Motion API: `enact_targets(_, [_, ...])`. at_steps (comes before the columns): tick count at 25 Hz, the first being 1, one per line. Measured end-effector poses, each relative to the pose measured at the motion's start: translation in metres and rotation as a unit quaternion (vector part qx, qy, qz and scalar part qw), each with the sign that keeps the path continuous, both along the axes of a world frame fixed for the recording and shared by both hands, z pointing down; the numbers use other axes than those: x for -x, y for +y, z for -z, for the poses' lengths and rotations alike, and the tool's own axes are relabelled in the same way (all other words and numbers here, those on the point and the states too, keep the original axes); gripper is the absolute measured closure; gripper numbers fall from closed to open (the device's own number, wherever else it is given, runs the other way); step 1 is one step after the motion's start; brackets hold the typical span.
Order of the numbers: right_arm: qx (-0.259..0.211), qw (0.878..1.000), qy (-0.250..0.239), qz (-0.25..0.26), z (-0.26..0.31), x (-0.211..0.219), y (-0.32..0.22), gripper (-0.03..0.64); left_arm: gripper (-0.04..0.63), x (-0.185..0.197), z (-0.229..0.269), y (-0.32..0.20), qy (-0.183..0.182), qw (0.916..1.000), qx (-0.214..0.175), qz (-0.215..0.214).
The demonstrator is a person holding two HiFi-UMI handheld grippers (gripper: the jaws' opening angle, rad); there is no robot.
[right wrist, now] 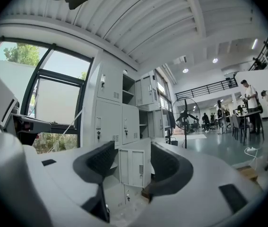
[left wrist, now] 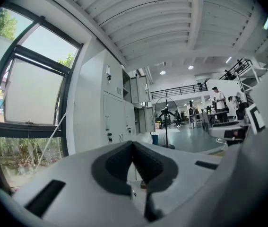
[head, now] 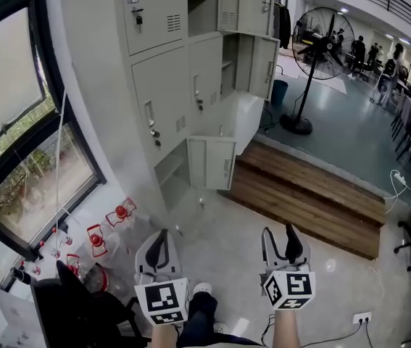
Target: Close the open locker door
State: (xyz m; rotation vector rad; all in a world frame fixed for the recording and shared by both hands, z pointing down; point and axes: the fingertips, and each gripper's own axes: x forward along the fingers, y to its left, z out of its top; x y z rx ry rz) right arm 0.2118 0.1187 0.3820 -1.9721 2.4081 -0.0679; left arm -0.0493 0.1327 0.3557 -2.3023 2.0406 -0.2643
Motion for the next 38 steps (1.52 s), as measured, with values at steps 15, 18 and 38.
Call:
enact_targets(15, [-0.018, 1.000, 0.020, -0.008, 0.014, 0.029, -0.160, 0.383, 0.594, 0.020, 0.007, -0.167, 0.013, 0.9995, -0.012, -0.026])
enact_targets(18, [-0.018, 1.000, 0.023, -0.010, 0.017, 0.032, -0.188, 0.383, 0.594, 0.020, 0.009, -0.199, 0.016, 0.9992, -0.014, -0.033])
enact_targets(38, [0.032, 0.999, 0.026, -0.001, -0.024, 0.042, -0.314, 0.383, 0.594, 0.016, -0.022, -0.331, 0.008, 0.9983, 0.023, -0.053])
